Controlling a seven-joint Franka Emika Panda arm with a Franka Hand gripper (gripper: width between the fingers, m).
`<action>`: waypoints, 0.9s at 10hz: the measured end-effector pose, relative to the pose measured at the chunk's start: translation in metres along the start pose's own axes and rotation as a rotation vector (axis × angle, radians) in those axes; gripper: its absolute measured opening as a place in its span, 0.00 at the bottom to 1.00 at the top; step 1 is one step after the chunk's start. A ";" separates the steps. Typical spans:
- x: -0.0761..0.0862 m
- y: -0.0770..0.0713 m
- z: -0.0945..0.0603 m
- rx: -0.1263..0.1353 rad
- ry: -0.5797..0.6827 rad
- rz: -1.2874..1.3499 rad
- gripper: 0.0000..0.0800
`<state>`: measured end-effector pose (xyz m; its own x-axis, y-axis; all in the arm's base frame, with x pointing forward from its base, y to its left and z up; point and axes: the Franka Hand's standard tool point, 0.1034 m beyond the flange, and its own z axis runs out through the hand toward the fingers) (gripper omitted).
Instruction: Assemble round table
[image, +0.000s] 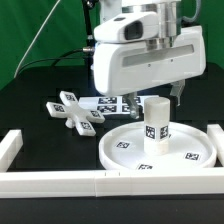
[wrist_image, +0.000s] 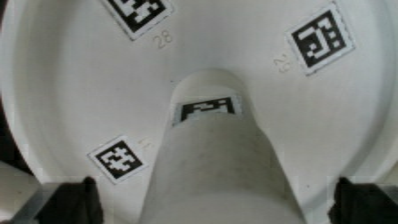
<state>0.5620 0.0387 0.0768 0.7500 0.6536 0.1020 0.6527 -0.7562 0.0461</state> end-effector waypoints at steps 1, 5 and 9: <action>0.000 0.000 0.001 -0.013 0.011 -0.015 0.81; -0.001 -0.001 0.002 -0.009 0.008 0.141 0.51; 0.002 0.000 0.002 -0.025 0.035 0.552 0.51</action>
Offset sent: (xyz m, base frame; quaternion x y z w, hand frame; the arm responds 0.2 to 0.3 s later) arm 0.0000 0.0000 0.0000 0.0000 0.0000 0.0650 0.9979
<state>0.5641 0.0400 0.0753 0.9758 0.1583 0.1507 0.1602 -0.9871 -0.0003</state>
